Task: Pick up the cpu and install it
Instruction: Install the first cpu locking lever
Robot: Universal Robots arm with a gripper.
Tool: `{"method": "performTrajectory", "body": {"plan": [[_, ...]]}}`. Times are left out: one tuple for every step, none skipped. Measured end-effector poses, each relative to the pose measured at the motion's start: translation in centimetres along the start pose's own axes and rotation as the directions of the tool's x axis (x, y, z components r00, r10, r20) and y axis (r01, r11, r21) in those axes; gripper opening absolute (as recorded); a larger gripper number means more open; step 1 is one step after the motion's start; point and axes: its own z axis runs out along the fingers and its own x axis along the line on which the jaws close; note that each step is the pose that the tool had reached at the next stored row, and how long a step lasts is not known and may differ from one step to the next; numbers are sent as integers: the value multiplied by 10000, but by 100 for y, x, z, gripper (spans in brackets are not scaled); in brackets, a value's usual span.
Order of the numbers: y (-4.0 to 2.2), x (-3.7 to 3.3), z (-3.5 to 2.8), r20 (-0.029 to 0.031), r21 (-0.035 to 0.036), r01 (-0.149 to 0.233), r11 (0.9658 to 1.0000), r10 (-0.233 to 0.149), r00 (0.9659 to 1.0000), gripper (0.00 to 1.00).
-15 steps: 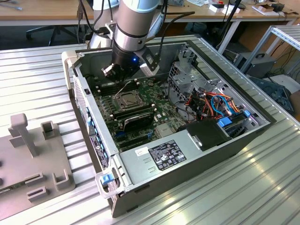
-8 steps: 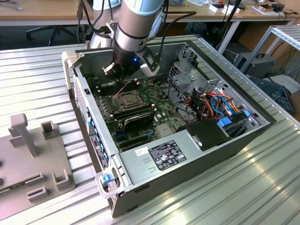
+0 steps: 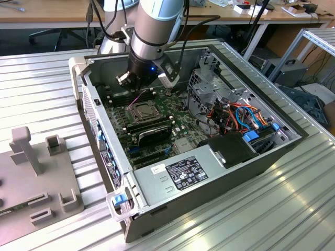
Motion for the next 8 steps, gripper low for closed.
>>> {"method": "performTrajectory", "body": {"plan": [[-2, -6, 6, 3, -2, -10, 10000, 10, 10000, 11], [-4, -13, 12, 5, -1, -21, 10000, 21, 10000, 11], [-7, -18, 19, 10, -2, -40, 10000, 40, 10000, 11], [-8, -20, 25, 17, 0, -69, 10000, 69, 10000, 11], [-8, -20, 29, 20, 2, -88, 10000, 88, 10000, 11], [-4, -21, 32, 22, 2, -91, 10000, 91, 10000, 11], [4, -23, 36, 22, 2, -90, 10000, 90, 10000, 11], [17, -25, 40, 21, 8, -90, 10000, 90, 10000, 11]]}}
